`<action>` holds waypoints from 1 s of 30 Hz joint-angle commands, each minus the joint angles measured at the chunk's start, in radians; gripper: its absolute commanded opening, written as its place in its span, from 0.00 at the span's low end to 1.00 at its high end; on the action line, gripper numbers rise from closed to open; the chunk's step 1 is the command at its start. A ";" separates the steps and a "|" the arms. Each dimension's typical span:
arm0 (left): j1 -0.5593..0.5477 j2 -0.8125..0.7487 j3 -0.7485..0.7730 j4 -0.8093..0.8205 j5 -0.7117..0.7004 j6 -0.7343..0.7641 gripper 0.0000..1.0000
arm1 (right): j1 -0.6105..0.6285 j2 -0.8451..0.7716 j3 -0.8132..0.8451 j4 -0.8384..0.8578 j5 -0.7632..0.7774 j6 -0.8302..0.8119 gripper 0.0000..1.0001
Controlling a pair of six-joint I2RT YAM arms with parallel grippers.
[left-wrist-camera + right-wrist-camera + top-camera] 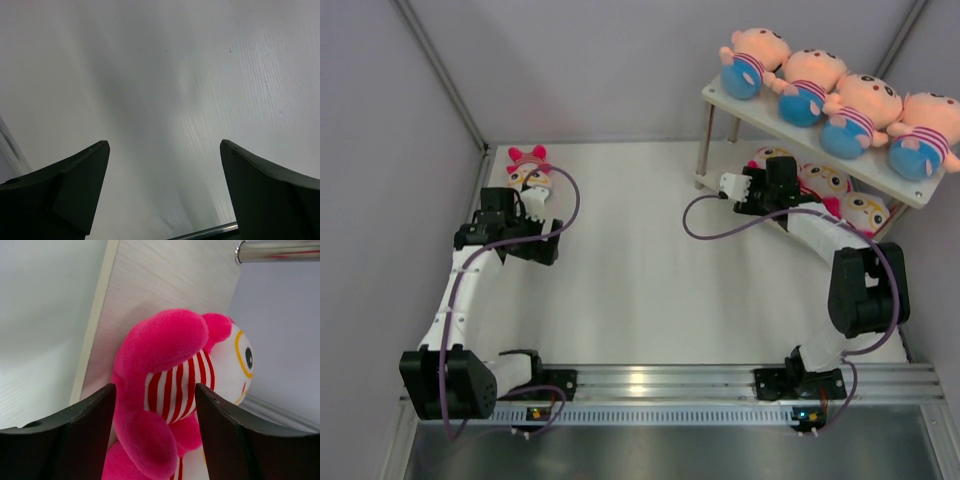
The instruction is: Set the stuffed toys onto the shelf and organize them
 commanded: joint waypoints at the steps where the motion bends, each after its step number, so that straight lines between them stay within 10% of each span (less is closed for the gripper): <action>1: 0.003 -0.020 0.006 0.010 0.015 0.013 0.98 | -0.012 -0.069 0.001 0.012 -0.024 0.009 0.66; 9: 0.003 0.011 0.109 0.012 0.004 0.047 0.98 | 0.060 -0.147 -0.002 -0.008 0.037 0.029 0.78; 11: 0.003 0.063 0.194 0.012 -0.043 0.068 0.98 | 0.092 -0.179 -0.010 -0.005 0.063 0.034 0.96; 30: -0.012 1.040 1.008 0.086 -0.634 0.119 0.98 | 0.287 -0.428 -0.096 -0.026 0.145 0.038 0.97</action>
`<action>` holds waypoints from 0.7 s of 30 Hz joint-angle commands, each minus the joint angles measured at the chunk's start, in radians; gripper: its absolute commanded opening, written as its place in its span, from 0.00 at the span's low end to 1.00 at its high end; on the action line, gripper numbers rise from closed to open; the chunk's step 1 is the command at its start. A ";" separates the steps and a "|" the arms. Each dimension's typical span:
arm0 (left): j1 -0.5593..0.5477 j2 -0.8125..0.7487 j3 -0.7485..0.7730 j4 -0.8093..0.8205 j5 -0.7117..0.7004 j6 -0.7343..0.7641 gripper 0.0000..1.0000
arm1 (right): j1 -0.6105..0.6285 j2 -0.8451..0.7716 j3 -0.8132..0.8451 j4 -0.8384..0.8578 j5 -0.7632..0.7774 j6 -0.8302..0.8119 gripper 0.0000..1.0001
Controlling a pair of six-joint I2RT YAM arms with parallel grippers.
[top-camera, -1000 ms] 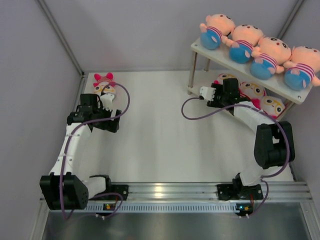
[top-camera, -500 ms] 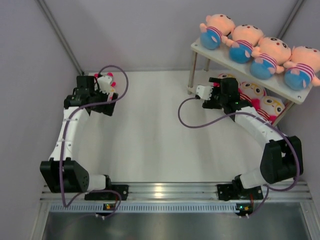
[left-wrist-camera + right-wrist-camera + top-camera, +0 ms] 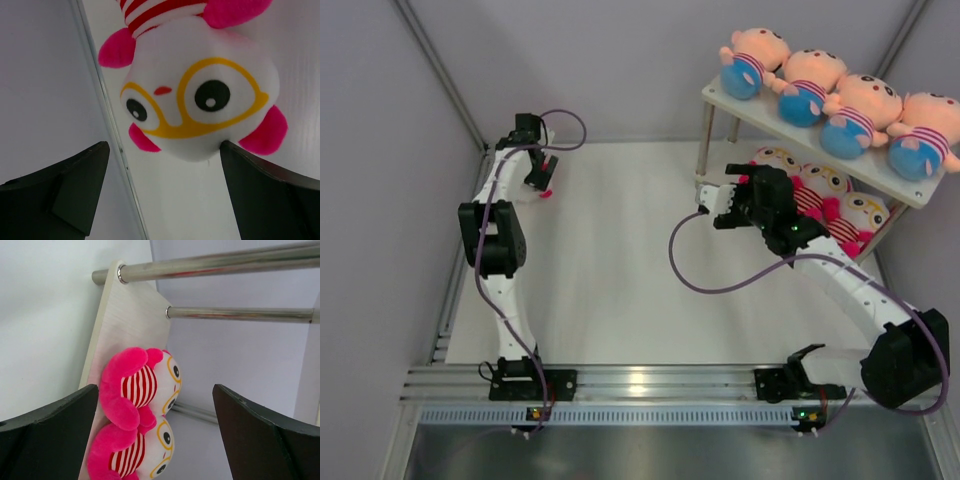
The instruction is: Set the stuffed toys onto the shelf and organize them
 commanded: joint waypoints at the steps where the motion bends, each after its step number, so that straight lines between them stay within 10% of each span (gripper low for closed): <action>1: -0.008 0.077 0.098 0.024 -0.101 0.008 0.98 | 0.044 -0.055 -0.005 0.015 0.031 -0.005 0.97; 9: -0.008 0.151 0.126 0.027 0.000 -0.029 0.93 | 0.091 -0.074 -0.030 0.029 0.061 -0.009 0.97; 15: -0.005 0.175 0.132 0.027 0.116 -0.044 0.44 | 0.119 -0.092 -0.048 0.023 0.094 -0.003 0.97; 17: -0.005 0.172 0.141 0.030 0.147 -0.041 0.07 | 0.127 -0.101 -0.047 0.021 0.094 0.001 0.97; 21: -0.002 0.171 0.158 0.036 0.184 -0.029 0.00 | 0.139 -0.121 -0.045 0.018 0.089 0.026 0.97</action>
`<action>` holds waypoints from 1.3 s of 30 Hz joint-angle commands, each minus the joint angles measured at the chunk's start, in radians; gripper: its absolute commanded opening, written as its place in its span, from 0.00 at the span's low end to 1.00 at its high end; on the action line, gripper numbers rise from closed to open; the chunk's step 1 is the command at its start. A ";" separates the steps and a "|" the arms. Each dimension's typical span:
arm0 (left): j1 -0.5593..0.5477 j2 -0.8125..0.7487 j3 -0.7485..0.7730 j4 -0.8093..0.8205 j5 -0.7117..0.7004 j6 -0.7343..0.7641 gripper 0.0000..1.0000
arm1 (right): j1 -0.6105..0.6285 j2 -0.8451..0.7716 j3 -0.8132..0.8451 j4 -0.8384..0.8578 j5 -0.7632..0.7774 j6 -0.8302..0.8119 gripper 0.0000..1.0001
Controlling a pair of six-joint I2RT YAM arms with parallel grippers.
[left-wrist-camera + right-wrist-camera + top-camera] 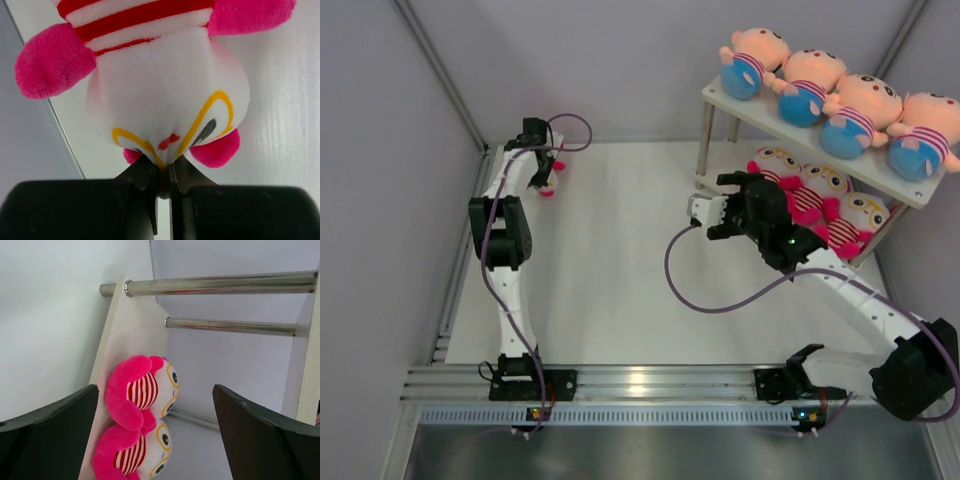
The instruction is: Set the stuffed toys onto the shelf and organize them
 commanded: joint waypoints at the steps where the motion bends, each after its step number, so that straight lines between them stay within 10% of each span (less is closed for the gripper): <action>1: 0.008 0.002 0.046 0.031 0.081 -0.009 0.00 | 0.029 -0.055 0.002 0.019 0.010 0.028 0.97; 6: 0.014 -0.224 -0.130 0.031 0.329 0.047 0.00 | 0.070 -0.101 0.013 -0.015 -0.010 0.073 0.97; 11: 0.009 -0.614 -0.547 -0.019 0.748 0.495 0.00 | 0.093 -0.213 0.050 -0.074 -0.330 0.149 0.99; 20: -0.040 -1.169 -1.006 -0.481 0.889 1.216 0.00 | 0.130 -0.252 0.105 -0.220 -0.706 0.111 0.99; 31: -0.095 -1.210 -0.991 -0.759 0.923 1.391 0.00 | 0.614 -0.057 0.137 -0.362 -0.150 -0.304 0.97; 39: -0.124 -1.200 -0.987 -0.759 0.934 1.388 0.00 | 0.676 0.026 0.065 -0.186 -0.022 -0.570 0.99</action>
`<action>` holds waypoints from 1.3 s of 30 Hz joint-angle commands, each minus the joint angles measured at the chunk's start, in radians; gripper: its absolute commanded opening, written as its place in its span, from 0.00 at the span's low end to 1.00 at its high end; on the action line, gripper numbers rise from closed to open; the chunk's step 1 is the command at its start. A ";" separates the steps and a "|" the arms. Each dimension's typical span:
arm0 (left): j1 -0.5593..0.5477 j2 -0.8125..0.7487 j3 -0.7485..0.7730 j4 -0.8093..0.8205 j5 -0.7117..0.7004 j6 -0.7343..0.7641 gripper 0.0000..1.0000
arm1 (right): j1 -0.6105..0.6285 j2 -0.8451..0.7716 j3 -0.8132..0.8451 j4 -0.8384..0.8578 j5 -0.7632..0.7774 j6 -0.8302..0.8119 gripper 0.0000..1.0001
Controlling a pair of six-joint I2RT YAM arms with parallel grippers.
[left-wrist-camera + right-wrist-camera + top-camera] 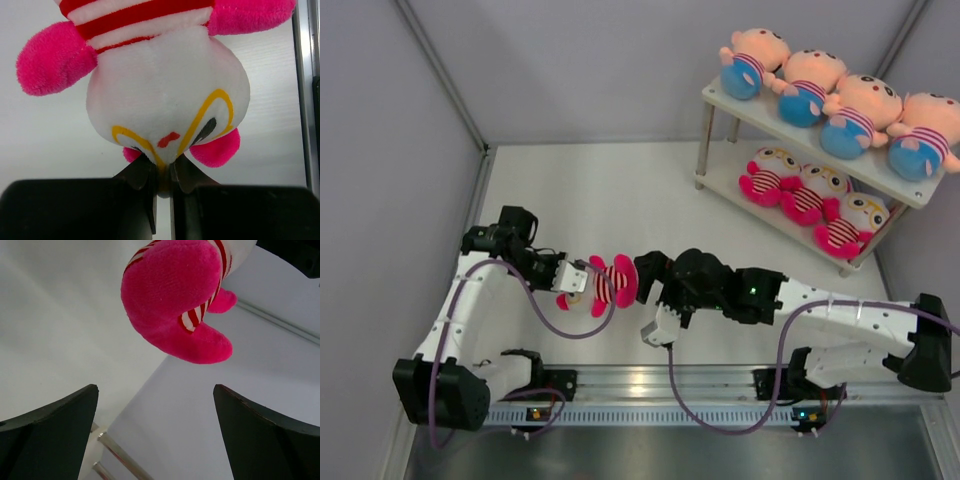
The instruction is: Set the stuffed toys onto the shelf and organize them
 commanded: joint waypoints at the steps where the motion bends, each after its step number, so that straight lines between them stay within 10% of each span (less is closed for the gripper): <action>1: -0.015 0.005 0.040 -0.197 0.066 0.047 0.00 | 0.040 0.051 0.035 0.098 0.098 -0.139 0.99; 27: -0.023 0.017 0.063 -0.197 0.105 0.062 0.00 | 0.101 0.263 0.093 0.173 0.104 -0.144 0.94; 39: -0.025 0.006 0.052 -0.198 0.106 0.056 0.11 | 0.113 0.302 0.160 0.135 0.086 -0.022 0.20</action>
